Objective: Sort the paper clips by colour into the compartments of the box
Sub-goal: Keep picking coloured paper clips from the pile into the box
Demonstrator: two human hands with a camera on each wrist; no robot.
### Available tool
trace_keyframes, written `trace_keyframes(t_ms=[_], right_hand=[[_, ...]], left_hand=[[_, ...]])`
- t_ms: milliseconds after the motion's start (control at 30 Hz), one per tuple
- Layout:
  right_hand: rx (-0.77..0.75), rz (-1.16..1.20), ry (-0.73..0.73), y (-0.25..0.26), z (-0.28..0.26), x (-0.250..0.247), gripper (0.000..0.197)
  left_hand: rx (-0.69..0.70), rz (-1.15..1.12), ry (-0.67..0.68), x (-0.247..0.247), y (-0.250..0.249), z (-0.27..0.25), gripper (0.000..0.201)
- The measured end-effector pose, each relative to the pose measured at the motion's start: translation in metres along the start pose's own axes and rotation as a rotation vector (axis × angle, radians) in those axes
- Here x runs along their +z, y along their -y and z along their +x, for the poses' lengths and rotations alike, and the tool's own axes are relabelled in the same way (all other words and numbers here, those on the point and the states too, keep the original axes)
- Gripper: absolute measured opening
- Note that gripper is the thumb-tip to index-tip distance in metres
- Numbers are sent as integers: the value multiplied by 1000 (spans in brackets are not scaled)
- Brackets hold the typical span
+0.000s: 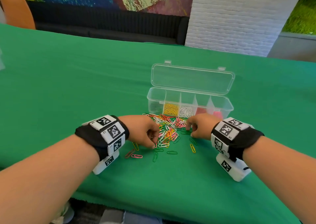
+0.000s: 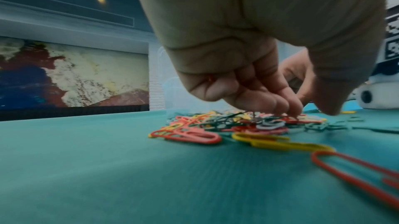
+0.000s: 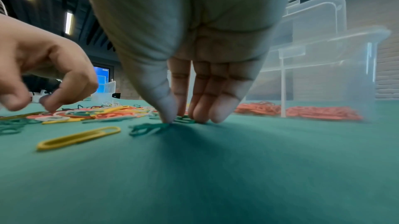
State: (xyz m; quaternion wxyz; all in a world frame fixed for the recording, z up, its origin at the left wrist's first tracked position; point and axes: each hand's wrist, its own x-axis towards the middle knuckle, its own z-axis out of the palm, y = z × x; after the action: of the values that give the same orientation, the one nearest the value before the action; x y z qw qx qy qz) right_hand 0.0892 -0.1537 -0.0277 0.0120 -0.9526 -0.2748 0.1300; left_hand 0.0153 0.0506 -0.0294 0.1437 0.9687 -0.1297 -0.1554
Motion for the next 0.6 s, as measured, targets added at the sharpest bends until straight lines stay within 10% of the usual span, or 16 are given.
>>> trace_keyframes(t_ms=[600], right_hand=[[-80,-37,-2,0,2,1,14]], left_hand=[[141,122,28,7,-7,5,23]])
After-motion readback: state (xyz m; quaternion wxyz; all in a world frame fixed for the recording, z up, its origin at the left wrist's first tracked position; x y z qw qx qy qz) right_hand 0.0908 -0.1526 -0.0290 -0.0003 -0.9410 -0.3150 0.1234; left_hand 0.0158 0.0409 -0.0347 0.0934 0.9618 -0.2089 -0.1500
